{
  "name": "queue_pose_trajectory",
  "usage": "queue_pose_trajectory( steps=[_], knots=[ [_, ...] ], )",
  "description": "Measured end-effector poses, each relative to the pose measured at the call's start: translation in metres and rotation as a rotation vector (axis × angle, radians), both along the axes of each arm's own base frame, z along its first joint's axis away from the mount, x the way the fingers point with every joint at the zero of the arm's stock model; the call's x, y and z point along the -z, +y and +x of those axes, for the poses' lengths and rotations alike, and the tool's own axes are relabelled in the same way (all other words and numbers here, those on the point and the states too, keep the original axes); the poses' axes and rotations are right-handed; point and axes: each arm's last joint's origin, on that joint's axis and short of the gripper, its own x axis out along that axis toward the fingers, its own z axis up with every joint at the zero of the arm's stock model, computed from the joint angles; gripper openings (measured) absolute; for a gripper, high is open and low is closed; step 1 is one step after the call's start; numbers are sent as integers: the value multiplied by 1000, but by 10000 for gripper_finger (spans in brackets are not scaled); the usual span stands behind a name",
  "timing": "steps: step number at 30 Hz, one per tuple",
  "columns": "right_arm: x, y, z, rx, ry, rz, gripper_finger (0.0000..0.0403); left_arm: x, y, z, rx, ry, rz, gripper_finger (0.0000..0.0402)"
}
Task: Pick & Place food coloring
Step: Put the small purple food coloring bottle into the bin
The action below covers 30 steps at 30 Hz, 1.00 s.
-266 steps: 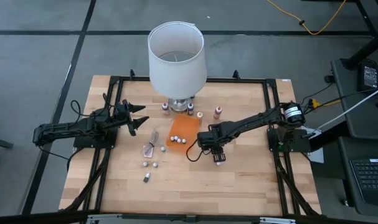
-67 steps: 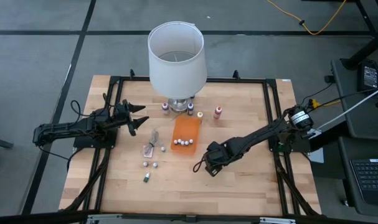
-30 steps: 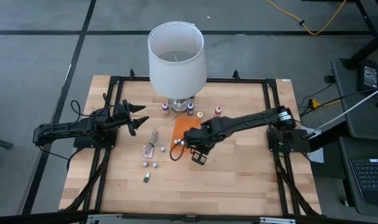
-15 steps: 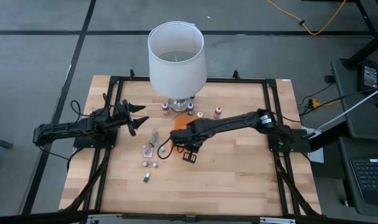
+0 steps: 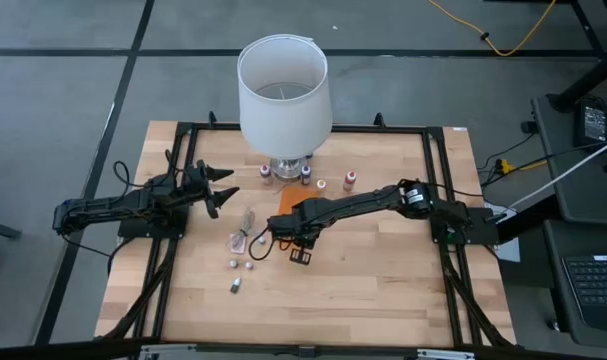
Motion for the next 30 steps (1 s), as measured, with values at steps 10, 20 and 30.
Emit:
queue_pose_trajectory(
  steps=[10, 20, 30],
  knots=[
    [17, -4, 5, -4, 25, -4, 74, 0, 0, 0, 0, 0, 0, 294],
    [17, -4, 3, 19, 43, -5, 131, 0, 0, 0, 0, 0, 0, 294],
    [7, -5, 1, 23, 37, -4, 166, 0, 0, 0, 0, 0, 0, 294]
  ],
)
